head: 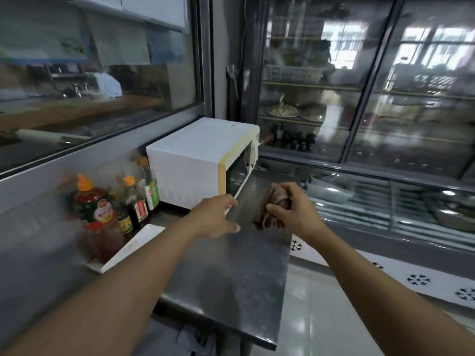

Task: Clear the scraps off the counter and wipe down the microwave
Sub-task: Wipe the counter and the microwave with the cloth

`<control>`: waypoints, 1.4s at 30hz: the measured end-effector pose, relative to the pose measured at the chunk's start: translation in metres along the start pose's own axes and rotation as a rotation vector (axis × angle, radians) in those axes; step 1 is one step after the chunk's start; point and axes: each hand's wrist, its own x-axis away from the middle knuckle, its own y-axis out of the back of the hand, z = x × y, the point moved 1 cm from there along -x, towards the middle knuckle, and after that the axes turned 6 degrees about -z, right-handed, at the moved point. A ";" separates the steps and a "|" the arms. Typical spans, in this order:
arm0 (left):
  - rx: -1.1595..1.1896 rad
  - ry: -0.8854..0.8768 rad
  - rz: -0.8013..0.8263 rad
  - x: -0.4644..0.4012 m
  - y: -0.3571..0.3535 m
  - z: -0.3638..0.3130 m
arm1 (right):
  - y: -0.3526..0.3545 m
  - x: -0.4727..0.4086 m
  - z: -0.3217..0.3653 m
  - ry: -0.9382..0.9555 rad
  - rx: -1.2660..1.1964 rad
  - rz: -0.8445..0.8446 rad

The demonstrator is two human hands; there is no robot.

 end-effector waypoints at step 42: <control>0.727 0.148 0.028 -0.308 -0.162 -0.300 | 0.278 -0.243 -0.274 -0.191 -0.291 0.182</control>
